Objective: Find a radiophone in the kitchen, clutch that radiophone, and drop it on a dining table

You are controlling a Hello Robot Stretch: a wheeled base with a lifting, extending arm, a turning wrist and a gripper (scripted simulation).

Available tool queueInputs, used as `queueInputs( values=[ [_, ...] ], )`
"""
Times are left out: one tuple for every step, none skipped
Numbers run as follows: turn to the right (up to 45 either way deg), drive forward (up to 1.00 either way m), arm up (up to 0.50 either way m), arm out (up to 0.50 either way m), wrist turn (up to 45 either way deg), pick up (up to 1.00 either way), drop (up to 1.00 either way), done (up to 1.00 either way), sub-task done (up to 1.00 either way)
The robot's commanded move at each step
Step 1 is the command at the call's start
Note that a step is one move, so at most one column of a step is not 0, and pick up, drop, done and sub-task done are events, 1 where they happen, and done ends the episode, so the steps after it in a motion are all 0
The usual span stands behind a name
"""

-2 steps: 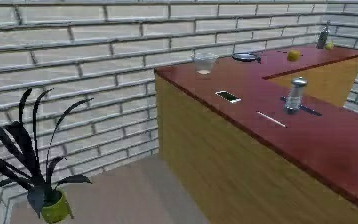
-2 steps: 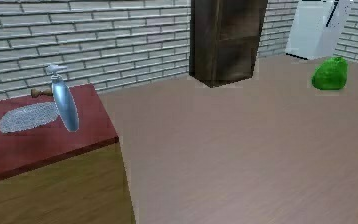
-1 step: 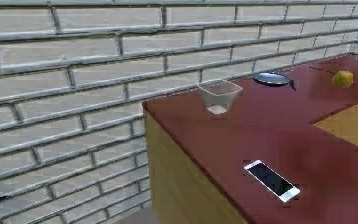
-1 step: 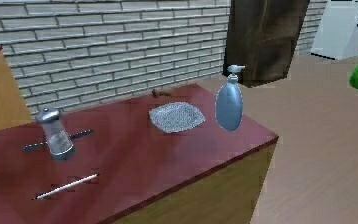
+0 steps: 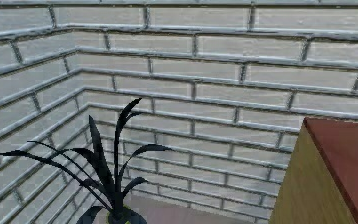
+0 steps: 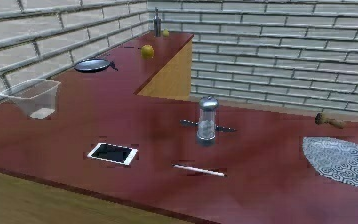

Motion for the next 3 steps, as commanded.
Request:
queueInputs(
  values=[
    [-15.0,0.0,0.0,0.0,0.0,0.0,0.0,0.0,0.0],
    [0.0,0.0,0.5,0.0,0.0,0.0,0.0,0.0,0.0],
    [0.0,0.0,0.38,0.0,0.0,0.0,0.0,0.0,0.0]
  ],
)
